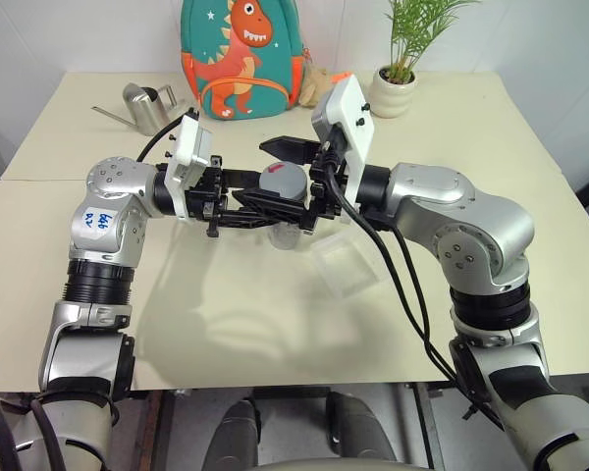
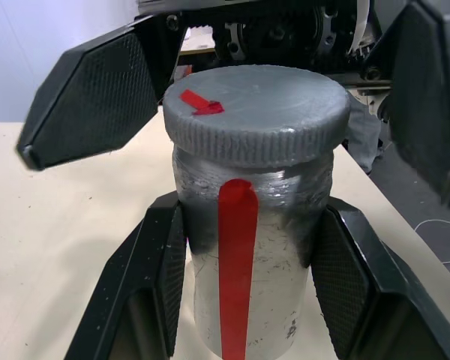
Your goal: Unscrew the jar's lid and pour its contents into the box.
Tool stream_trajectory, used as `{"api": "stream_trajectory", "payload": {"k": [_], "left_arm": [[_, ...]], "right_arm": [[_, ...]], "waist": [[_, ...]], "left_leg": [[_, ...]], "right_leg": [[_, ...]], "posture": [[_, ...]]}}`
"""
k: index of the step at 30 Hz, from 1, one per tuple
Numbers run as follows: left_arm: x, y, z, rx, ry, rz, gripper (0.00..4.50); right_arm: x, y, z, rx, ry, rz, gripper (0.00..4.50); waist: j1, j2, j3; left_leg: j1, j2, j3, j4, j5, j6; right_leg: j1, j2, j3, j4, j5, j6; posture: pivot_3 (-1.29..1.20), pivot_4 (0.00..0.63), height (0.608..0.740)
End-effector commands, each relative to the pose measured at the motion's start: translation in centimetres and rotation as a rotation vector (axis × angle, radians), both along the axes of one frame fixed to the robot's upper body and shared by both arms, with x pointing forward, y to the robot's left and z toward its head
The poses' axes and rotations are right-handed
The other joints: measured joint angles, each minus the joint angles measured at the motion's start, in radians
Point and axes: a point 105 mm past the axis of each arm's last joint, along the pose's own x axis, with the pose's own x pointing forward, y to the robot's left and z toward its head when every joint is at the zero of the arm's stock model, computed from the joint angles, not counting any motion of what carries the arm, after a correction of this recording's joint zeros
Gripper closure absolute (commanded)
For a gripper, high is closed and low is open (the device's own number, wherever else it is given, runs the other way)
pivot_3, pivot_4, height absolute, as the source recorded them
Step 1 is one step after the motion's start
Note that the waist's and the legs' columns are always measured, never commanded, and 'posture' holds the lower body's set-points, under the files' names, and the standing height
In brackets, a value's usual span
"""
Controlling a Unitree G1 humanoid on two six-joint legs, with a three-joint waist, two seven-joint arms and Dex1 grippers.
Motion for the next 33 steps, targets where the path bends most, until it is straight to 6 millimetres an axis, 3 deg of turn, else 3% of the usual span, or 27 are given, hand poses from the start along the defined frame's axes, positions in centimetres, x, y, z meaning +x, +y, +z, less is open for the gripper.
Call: {"api": "stream_trajectory", "payload": {"k": [1, 33], "left_arm": [[-0.3, 0.0, 0.8, 0.005, -0.039, 0.000, 2.48], [-0.2, 0.4, 0.7, 0.005, -0.032, 0.025, 2.48]], "right_arm": [[-0.3, -0.1, 1.3, 0.019, -0.066, 0.002, 0.01], [-0.4, -3.7, 0.7, -0.044, -0.068, -0.093, 0.01]], "waist": [[0.000, 0.000, 0.000], [0.001, 0.000, 0.000]], "left_leg": [[0.000, 0.000, 0.000, 0.000, 0.000, 0.000], [0.000, 0.000, 0.000, 0.000, 0.000, 0.000]], "right_leg": [[0.000, 0.000, 0.000, 0.000, 0.000, 0.000], [0.000, 0.000, 0.000, 0.000, 0.000, 0.000]], "posture": [[0.00, 0.150, 0.740], [0.00, 0.150, 0.740]]}}
